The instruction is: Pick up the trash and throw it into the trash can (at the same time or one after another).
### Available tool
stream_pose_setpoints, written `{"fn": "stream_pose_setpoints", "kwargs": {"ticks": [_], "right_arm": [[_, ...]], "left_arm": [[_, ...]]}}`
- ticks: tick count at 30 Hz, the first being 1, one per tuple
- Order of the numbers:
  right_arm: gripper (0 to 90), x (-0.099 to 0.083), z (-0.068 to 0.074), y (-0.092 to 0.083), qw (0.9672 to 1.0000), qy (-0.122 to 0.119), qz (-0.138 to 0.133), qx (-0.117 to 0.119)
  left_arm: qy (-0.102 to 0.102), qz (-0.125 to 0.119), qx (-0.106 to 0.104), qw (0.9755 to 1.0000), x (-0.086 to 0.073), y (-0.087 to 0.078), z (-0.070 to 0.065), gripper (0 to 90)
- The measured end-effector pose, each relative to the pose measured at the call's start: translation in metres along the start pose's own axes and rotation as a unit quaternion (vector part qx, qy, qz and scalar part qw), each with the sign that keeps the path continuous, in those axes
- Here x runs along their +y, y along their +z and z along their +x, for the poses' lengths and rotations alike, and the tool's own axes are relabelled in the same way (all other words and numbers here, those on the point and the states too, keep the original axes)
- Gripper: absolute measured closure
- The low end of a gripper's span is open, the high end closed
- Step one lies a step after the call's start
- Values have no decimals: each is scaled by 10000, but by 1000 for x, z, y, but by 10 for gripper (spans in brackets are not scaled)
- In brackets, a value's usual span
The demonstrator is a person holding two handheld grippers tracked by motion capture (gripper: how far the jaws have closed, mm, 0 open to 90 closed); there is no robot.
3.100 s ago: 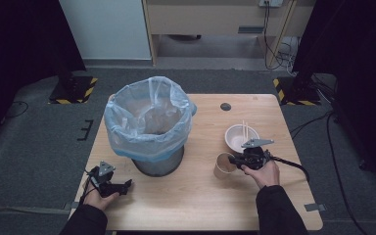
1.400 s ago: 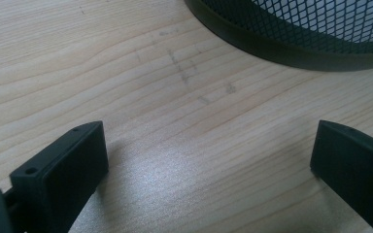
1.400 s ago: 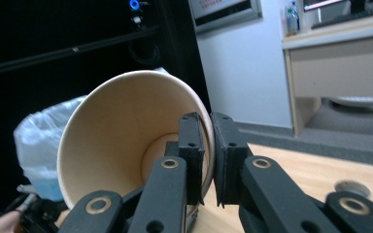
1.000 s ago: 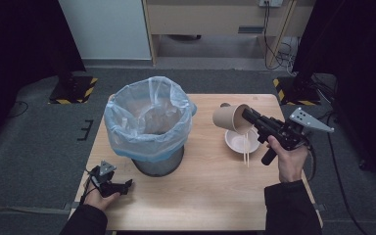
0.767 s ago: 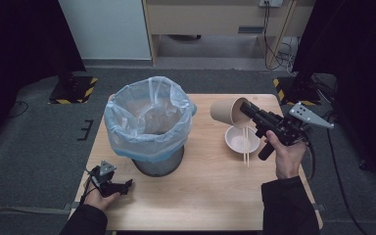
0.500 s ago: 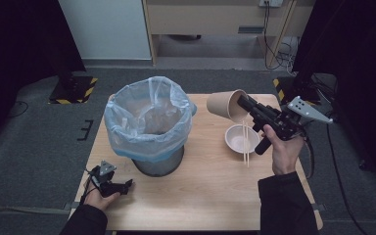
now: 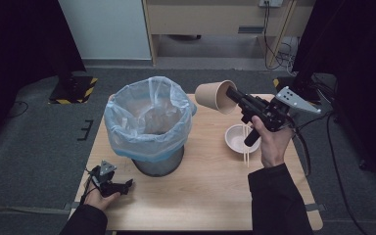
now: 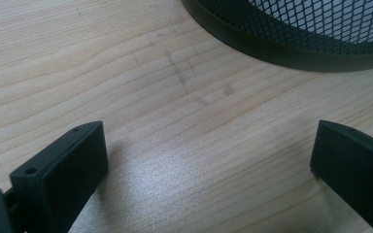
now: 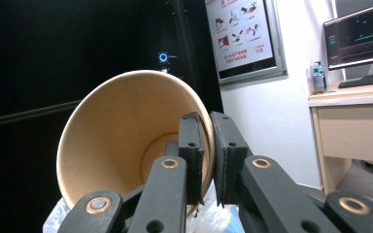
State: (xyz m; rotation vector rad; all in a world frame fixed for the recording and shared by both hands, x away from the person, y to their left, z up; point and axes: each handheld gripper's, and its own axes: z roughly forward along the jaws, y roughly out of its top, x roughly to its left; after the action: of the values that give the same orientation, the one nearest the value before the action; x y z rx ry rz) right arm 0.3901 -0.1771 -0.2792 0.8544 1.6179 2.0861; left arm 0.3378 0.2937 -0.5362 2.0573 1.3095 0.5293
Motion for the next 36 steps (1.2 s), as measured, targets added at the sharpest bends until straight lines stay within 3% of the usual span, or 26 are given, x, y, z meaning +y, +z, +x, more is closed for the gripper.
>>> {"fn": "stream_pose_setpoints", "kwargs": {"ticks": [19,28,36], "right_arm": [[843,0,21,50,9994,-41,141,328],[843,-10,22,67,9990,161,128,398],[844,-6,31,80,9987,-29,224,447]], "left_arm": [[2,-2,-5,10000,0,0,0,0],[4,-1,-8,10000,0,0,0,0],[4,-4,-10,10000,0,0,0,0]]}}
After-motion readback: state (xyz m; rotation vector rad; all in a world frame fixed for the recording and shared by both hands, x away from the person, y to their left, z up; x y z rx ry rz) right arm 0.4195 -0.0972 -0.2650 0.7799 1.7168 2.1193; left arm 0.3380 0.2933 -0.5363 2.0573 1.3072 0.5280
